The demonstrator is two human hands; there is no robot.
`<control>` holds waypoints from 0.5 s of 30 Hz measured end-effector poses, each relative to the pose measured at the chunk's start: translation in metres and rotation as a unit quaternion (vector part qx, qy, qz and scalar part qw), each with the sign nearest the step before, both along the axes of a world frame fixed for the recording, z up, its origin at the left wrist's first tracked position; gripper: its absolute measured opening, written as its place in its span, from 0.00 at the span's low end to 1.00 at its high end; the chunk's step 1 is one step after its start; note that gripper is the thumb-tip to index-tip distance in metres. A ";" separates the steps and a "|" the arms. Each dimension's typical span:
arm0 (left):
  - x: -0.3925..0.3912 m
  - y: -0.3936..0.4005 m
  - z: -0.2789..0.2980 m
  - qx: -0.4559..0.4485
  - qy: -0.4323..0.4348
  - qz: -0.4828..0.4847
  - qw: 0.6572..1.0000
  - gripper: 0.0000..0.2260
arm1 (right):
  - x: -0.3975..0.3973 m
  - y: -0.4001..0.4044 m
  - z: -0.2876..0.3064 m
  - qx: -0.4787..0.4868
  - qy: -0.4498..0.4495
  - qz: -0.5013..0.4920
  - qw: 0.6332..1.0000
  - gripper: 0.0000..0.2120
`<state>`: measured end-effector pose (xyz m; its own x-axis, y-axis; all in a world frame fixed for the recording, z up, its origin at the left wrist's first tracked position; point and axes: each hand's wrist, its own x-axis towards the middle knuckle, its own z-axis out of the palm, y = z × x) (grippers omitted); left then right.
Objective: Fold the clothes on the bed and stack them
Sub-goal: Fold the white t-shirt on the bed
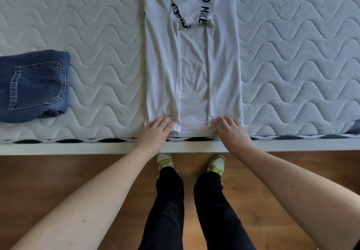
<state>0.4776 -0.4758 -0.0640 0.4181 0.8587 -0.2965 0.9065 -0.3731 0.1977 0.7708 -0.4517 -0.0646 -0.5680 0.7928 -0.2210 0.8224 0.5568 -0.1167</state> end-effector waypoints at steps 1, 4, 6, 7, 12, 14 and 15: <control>-0.001 0.000 0.002 0.002 -0.001 0.006 1.000 0.26 | 0.001 0.003 0.002 -0.005 -0.002 -0.001 1.000 0.17; -0.002 0.000 0.008 0.012 0.013 0.026 1.000 0.22 | 0.005 0.010 0.003 -0.009 -0.021 -0.012 1.000 0.16; -0.001 0.003 0.011 0.018 0.024 0.035 0.999 0.19 | 0.008 0.009 0.003 0.000 -0.032 -0.019 0.999 0.15; 0.001 0.006 0.012 0.021 0.024 0.044 0.999 0.18 | 0.009 0.007 0.002 0.006 -0.035 -0.020 0.999 0.15; 0.009 0.020 0.012 -0.001 0.044 0.082 0.996 0.15 | 0.006 0.007 0.002 0.000 -0.032 -0.052 0.998 0.17; 0.009 0.023 0.009 -0.011 0.042 0.090 0.995 0.13 | 0.003 0.014 0.003 -0.014 -0.017 -0.091 0.996 0.15; 0.009 0.025 0.008 -0.016 0.035 0.093 0.995 0.12 | 0.003 0.017 0.003 -0.027 -0.009 -0.105 0.994 0.14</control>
